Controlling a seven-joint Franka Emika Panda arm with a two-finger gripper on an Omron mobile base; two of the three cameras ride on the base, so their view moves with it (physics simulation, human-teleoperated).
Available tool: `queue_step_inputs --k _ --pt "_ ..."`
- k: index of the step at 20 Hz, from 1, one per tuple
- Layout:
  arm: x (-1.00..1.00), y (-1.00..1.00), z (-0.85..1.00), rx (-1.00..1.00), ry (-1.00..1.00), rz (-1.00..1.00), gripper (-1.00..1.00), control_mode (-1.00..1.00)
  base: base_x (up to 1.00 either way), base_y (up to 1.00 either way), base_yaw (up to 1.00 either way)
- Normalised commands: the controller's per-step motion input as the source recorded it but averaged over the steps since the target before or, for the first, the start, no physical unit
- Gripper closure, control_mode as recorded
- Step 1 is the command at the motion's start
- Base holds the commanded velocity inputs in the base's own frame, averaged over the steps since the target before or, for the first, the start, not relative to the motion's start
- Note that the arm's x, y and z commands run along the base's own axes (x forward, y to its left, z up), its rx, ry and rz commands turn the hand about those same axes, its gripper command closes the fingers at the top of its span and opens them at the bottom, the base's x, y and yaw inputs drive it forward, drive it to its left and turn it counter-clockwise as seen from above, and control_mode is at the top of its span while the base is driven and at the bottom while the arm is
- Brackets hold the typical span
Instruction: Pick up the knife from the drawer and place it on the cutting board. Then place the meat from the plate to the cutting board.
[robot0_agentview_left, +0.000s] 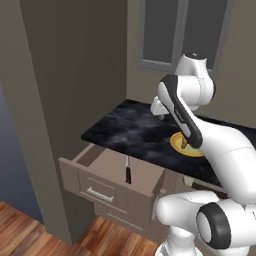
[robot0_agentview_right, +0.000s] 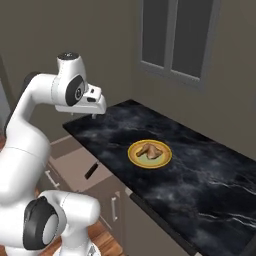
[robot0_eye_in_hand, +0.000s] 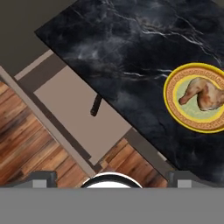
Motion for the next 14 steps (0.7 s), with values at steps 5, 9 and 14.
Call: queue_step_inputs --k 5,9,14 --pt "0.0 0.0 0.0 0.0 0.0 0.0 -1.0 1.0 0.01 -0.44 0.16" --pt "0.0 0.0 0.0 0.0 0.0 0.0 -1.0 1.0 0.1 -0.41 0.15" --pt "0.0 0.0 0.0 0.0 0.0 0.0 -1.0 1.0 0.12 -0.39 0.15"
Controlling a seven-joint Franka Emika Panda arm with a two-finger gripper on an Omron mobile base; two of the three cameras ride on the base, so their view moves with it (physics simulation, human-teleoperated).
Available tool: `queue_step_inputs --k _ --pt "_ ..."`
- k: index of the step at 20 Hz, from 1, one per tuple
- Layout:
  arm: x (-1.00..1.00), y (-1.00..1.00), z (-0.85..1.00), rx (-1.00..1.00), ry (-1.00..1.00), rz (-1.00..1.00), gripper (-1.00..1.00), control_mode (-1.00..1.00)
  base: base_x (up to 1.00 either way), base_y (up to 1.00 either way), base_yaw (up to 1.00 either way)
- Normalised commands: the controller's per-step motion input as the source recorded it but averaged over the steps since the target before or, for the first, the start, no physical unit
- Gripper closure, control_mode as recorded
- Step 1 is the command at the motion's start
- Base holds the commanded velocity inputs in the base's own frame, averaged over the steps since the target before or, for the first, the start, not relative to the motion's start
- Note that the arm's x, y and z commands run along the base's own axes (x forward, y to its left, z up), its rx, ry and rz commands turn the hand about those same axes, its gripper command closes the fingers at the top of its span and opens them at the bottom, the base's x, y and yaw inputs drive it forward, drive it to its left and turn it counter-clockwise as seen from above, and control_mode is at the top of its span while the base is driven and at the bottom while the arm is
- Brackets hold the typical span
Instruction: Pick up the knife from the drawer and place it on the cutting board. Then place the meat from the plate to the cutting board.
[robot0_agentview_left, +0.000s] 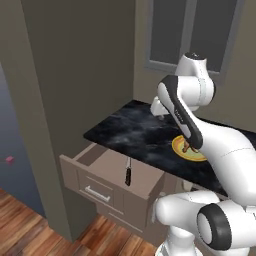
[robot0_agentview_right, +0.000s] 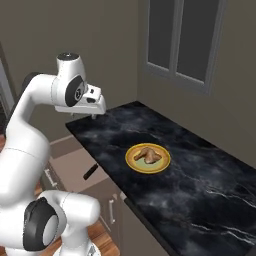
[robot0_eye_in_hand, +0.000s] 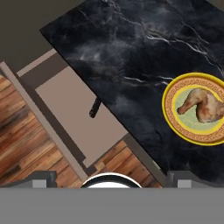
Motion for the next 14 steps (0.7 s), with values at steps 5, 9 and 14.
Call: queue_step_inputs --k 5,9,14 --pt "0.0 0.0 0.0 0.0 0.0 0.0 -1.0 1.0 0.1 -0.43 0.17" --pt "0.0 0.0 0.0 0.0 0.0 0.0 -1.0 1.0 0.06 -0.39 0.16" --pt "0.0 0.0 0.0 0.0 0.0 0.0 -1.0 1.0 0.01 -0.47 0.2"
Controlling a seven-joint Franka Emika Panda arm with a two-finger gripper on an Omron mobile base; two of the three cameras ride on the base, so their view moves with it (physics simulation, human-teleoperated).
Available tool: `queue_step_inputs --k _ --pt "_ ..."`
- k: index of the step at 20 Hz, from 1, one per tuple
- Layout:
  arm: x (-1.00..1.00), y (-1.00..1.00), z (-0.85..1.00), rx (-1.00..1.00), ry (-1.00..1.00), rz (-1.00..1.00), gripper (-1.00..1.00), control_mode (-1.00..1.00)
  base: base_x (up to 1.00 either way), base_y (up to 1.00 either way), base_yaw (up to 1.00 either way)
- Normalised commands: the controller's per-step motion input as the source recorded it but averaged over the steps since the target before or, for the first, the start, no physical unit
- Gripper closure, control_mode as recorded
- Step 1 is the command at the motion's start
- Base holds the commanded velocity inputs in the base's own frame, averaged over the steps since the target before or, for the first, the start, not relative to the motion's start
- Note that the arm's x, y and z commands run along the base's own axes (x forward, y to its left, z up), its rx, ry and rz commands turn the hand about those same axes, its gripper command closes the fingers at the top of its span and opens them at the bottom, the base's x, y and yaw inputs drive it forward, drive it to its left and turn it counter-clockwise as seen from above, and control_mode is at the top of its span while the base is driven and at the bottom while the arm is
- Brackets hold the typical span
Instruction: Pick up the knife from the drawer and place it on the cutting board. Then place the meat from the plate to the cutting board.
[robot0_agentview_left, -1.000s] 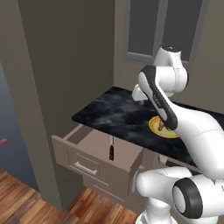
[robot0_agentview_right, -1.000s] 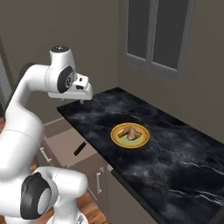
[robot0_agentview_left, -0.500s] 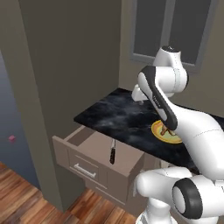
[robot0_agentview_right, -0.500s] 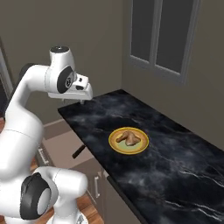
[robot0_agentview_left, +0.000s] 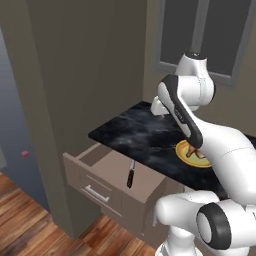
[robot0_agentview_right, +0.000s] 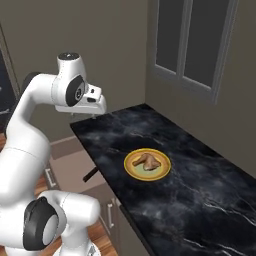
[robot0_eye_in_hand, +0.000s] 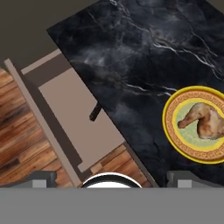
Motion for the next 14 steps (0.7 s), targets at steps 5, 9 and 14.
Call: queue_step_inputs --k 5,9,14 --pt "0.0 0.0 0.0 0.0 0.0 0.0 -1.0 1.0 0.0 -0.37 0.22" --pt "0.0 0.0 0.0 0.0 0.0 0.0 -1.0 1.0 -0.07 -0.31 0.22" --pt "0.0 0.0 0.0 0.0 0.0 0.0 -1.0 1.0 -0.12 -0.34 0.22"
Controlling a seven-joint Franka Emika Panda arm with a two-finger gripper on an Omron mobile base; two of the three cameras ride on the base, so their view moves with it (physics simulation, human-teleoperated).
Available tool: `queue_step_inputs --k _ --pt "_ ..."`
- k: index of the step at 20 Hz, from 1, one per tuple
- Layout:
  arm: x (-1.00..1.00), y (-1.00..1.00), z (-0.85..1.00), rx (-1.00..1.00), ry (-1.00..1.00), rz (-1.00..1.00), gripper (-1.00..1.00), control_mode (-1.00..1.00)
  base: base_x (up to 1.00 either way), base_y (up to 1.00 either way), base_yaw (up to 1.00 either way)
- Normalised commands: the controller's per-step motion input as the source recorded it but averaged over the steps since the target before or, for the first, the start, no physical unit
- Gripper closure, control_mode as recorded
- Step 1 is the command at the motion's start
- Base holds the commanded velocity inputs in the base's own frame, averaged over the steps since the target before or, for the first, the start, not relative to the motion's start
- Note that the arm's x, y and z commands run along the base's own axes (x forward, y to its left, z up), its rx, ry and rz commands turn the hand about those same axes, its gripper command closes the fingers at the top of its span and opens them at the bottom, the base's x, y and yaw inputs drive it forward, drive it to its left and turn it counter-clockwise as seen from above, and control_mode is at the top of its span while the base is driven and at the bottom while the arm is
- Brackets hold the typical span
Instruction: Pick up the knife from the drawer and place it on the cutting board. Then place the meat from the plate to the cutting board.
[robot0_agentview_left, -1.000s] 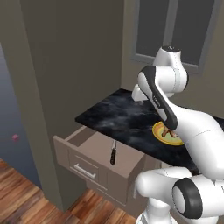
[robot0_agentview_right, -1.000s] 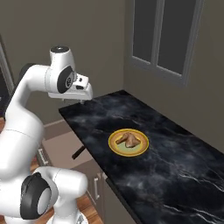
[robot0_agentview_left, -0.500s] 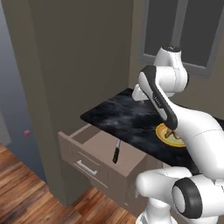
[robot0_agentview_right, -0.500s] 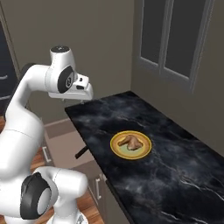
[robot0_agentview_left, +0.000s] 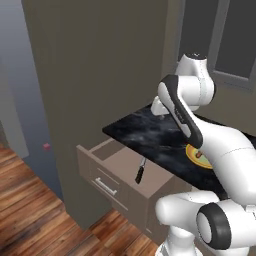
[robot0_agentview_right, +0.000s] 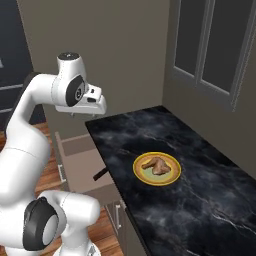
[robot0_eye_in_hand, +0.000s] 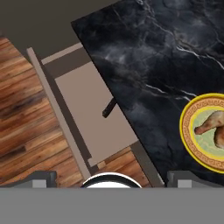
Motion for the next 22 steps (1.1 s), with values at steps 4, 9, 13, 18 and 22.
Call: queue_step_inputs --k 4,9,13,18,22 --pt "0.0 0.0 0.0 0.0 0.0 0.0 -1.0 1.0 -0.16 -0.29 0.19" --pt "0.0 0.0 0.0 0.0 0.0 0.0 -1.0 1.0 -0.18 -0.27 0.14" --pt "0.0 0.0 0.0 0.0 0.0 0.0 -1.0 1.0 -0.01 -0.06 0.03" --pt "-0.09 -0.01 -0.1 0.0 0.0 0.0 -1.0 -1.0 0.0 0.0 0.0" --pt "-0.42 0.29 -0.7 -0.02 0.12 -0.05 -1.0 -1.0 0.0 0.0 0.0"
